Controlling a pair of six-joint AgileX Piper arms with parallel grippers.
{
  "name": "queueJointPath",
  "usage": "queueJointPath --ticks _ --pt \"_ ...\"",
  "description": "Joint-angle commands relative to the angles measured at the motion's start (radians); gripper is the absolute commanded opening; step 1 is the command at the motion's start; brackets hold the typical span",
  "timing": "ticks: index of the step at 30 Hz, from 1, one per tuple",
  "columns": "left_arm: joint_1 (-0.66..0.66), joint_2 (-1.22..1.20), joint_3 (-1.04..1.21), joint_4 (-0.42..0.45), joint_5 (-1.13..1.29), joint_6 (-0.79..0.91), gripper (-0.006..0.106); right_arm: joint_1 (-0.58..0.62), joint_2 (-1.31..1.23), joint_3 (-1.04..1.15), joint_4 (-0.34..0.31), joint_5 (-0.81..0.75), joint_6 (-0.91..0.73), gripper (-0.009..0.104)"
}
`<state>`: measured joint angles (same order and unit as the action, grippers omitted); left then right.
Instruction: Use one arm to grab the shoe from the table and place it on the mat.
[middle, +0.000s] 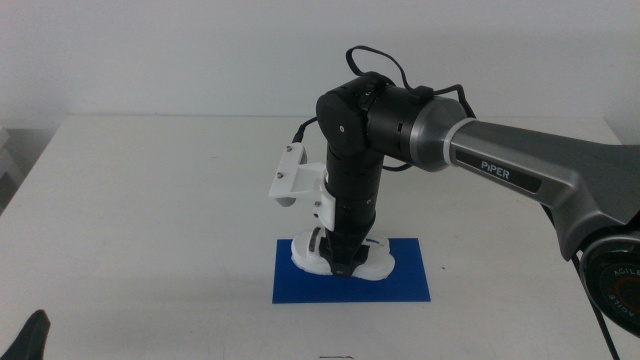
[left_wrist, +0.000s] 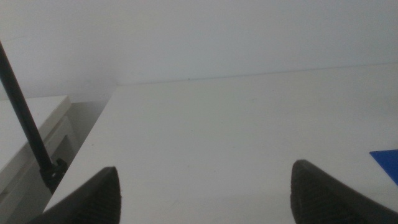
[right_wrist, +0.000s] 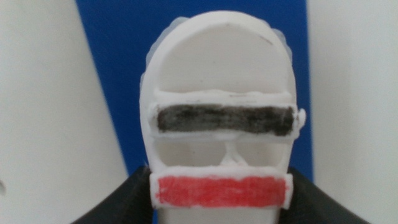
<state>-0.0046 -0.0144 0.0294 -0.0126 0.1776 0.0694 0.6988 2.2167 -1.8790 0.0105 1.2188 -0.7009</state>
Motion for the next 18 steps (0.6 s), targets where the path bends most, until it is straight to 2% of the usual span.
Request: queueJointPath --ticks 1,3,18 --pt "-0.004 -0.019 -0.003 -0.009 -0.083 -0.015 0.094 -0.002 -0.066 -0.032 -0.047 0.08 -0.027 -0.001" --pt "-0.004 -0.019 -0.003 -0.009 -0.083 -0.015 0.094 -0.002 -0.063 -0.032 -0.07 0.08 -0.027 -0.001" --pt "-0.004 -0.019 -0.003 -0.009 -0.083 -0.015 0.094 -0.002 -0.02 -0.032 -0.081 0.077 -0.027 -0.001"
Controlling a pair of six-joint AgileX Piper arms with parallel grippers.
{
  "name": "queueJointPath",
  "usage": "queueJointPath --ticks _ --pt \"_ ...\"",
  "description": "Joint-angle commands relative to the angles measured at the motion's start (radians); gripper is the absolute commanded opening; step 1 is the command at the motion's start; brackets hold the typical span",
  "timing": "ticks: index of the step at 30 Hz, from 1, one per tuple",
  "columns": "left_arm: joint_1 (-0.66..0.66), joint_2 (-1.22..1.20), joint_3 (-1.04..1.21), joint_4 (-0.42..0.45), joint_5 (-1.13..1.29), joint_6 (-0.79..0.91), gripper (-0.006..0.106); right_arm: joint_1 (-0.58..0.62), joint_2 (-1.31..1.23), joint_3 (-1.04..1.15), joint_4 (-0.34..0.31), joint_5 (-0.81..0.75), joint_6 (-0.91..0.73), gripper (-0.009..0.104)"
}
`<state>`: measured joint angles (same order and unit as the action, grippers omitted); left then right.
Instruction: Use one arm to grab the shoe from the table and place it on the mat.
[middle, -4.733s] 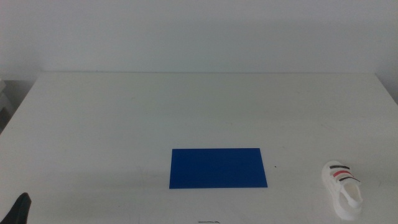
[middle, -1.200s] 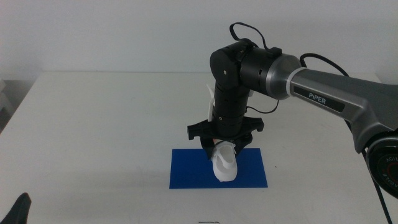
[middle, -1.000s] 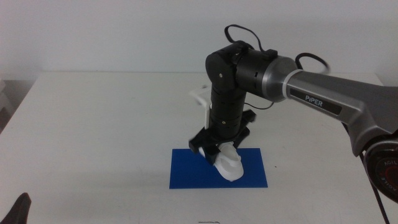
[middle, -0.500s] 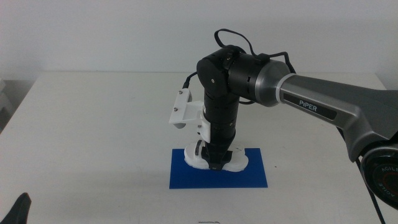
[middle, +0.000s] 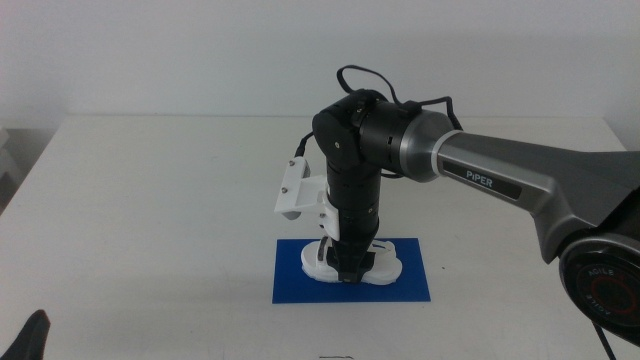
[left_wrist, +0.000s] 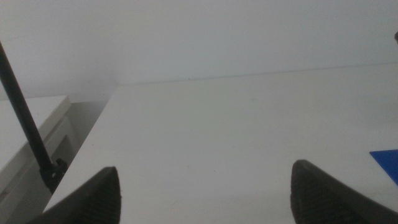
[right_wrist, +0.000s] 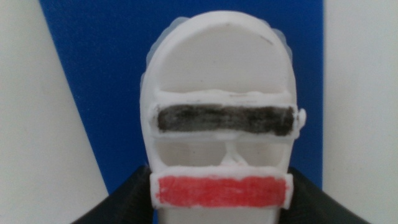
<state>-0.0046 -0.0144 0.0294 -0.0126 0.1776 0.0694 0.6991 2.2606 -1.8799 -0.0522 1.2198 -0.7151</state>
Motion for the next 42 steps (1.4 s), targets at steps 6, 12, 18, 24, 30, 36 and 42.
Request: queueJointPath --ticks 6,12,18,24,30,36,42 --pt "-0.004 -0.019 -0.003 -0.009 -0.083 -0.015 0.094 -0.002 -0.062 -0.031 -0.03 0.074 -0.017 0.026" --pt "-0.004 -0.019 -0.003 -0.009 -0.083 -0.015 0.094 -0.002 -0.062 -0.031 -0.025 0.073 -0.016 0.079" --pt "-0.004 -0.019 -0.003 -0.009 -0.083 -0.015 0.094 -0.019 -0.177 -0.031 0.037 0.075 0.025 0.088" --pt "-0.004 -0.019 -0.003 -0.009 -0.083 -0.015 0.094 -0.105 -0.433 0.009 0.052 0.07 0.227 0.088" --pt "-0.004 -0.019 -0.003 -0.009 -0.083 -0.015 0.094 -0.276 -0.765 0.33 0.078 -0.154 0.401 0.088" --pt "-0.004 -0.019 -0.003 -0.009 -0.083 -0.015 0.094 -0.462 -1.09 0.678 0.083 -0.431 0.495 0.088" --pt "-0.004 -0.019 -0.003 -0.009 -0.083 -0.015 0.094 -0.582 -1.338 0.933 0.12 -0.627 0.509 0.088"
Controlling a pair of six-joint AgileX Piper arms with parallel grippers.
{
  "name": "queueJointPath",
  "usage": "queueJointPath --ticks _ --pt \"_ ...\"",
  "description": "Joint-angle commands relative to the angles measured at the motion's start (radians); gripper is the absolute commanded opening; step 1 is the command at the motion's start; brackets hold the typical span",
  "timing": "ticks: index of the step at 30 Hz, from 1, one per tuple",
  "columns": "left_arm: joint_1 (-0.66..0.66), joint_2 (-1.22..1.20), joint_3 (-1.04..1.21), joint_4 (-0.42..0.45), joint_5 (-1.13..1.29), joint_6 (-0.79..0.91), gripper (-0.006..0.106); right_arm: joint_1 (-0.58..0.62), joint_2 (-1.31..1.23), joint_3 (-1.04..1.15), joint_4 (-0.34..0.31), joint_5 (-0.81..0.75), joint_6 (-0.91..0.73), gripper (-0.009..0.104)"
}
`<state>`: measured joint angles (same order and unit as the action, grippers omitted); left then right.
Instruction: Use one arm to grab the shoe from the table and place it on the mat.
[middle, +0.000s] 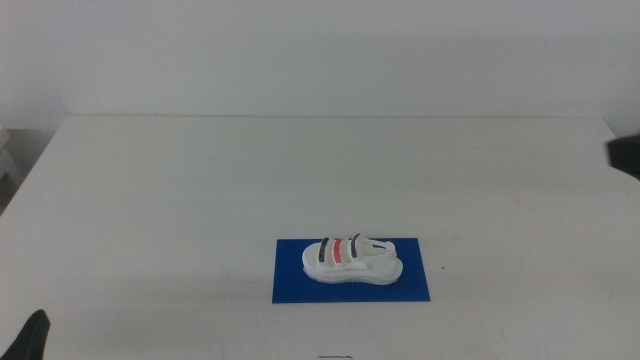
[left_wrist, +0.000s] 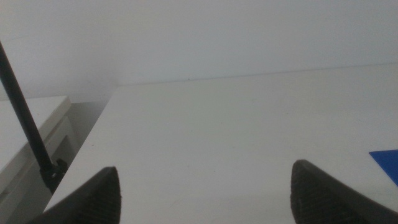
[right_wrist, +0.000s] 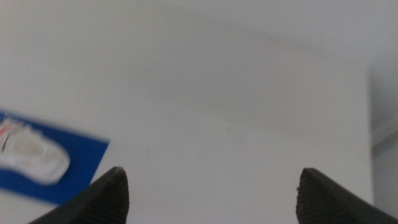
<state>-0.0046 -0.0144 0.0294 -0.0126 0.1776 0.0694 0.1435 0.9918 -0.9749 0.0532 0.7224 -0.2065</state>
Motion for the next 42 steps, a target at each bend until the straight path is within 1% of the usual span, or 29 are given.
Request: queueJointPath --ticks 1,4,6,10,14,19,22,39,42 --pt "-0.004 -0.019 -0.003 -0.009 -0.083 -0.015 0.094 -0.035 -0.114 0.074 0.02 -0.185 0.001 0.088" --pt "-0.004 -0.019 -0.003 -0.009 -0.083 -0.015 0.094 -0.04 -0.245 0.216 0.02 -0.368 0.001 0.088" --pt "-0.004 -0.019 -0.003 -0.009 -0.083 -0.015 0.094 -0.04 -0.309 0.295 0.031 -0.461 0.001 0.088" --pt "-0.004 -0.019 -0.003 -0.009 -0.083 -0.015 0.094 -0.04 -0.394 0.425 0.035 -0.561 0.0 0.088" --pt "-0.004 -0.019 -0.003 -0.009 -0.083 -0.015 0.094 -0.04 -0.443 0.513 0.027 -0.555 0.001 0.088" --pt "-0.004 -0.019 -0.003 -0.009 -0.083 -0.015 0.094 -0.04 -0.557 0.57 -0.045 -0.551 0.0 0.088" --pt "-0.004 -0.019 -0.003 -0.009 -0.083 -0.015 0.094 -0.04 -0.627 0.598 -0.063 -0.552 -0.001 0.088" --pt "-0.004 -0.019 -0.003 -0.009 -0.083 -0.015 0.094 -0.04 -1.025 0.92 -0.061 -0.555 -0.001 0.088" --pt "-0.004 -0.018 -0.003 -0.009 -0.083 -0.015 0.094 -0.04 -1.024 0.951 -0.035 -0.56 -0.001 0.088"
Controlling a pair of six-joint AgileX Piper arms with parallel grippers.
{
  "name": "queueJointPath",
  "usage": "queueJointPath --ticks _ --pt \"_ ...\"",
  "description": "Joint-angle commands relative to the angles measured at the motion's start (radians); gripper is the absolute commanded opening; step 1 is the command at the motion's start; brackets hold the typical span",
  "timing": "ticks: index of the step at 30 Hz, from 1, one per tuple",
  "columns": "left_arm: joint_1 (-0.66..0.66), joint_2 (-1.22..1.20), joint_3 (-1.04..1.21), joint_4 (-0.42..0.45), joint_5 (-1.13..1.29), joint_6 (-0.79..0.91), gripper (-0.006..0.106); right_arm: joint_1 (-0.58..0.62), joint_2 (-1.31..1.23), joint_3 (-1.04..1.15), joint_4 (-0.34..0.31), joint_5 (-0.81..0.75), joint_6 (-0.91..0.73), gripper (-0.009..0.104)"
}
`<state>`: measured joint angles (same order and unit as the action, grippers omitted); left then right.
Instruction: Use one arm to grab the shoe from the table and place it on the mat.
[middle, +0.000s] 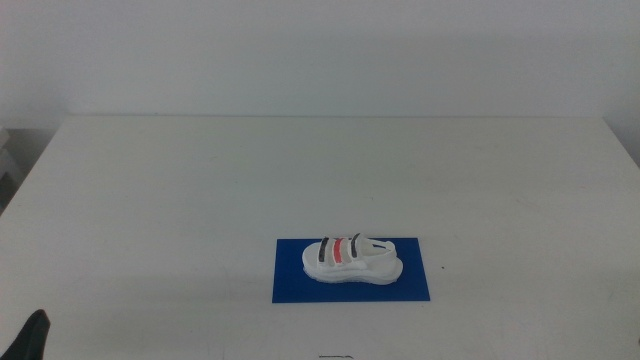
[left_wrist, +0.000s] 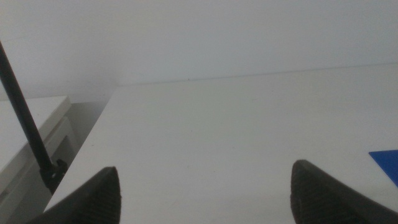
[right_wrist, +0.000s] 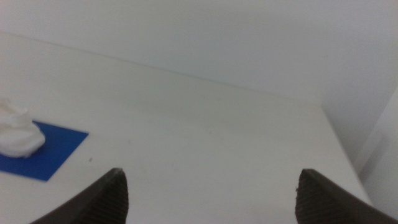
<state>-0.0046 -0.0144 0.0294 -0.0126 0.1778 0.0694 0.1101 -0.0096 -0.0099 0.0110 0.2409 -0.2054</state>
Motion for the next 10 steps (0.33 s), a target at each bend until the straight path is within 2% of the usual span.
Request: queueJointPath --ticks 1,4,10 --pt "-0.004 -0.018 -0.003 -0.009 -0.082 -0.015 0.094 -0.005 -0.022 -0.004 0.016 -0.079 -0.002 0.088" --pt "-0.004 -0.018 -0.003 -0.009 -0.083 -0.015 0.094 -0.005 -0.022 0.023 0.04 -0.081 -0.002 0.088" --pt "-0.004 -0.018 -0.003 -0.009 -0.083 -0.015 0.094 -0.005 -0.022 0.021 0.04 -0.075 -0.002 0.088"
